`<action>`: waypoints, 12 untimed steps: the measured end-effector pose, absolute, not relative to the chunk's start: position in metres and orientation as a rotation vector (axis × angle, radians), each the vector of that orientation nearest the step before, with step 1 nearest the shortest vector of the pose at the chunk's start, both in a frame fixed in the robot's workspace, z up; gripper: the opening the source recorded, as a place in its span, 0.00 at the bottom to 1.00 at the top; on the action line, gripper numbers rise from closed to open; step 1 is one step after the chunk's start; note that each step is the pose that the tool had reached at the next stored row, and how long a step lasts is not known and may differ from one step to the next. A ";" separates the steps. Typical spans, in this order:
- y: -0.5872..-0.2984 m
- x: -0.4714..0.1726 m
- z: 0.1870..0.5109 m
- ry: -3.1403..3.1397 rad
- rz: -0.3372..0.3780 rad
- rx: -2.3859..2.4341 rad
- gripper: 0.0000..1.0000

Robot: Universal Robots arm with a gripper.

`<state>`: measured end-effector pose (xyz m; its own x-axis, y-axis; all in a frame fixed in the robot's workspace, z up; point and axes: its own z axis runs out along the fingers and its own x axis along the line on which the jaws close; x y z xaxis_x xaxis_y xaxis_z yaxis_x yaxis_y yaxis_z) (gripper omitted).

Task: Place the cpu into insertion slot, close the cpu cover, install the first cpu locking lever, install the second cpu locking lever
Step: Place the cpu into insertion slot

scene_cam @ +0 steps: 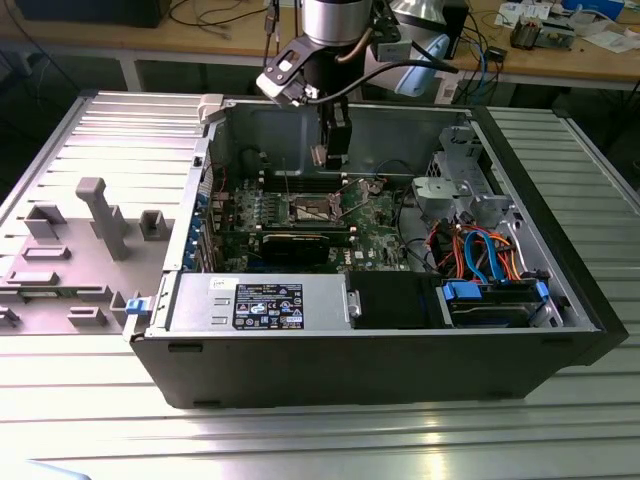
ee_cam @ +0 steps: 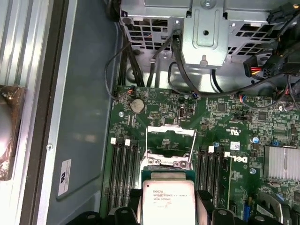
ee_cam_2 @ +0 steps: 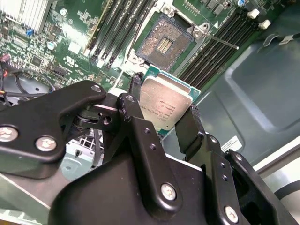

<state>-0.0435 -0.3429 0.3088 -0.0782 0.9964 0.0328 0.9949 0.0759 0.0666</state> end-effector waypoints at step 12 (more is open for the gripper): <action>-0.343 -0.044 0.307 2.263 0.109 2.146 0.54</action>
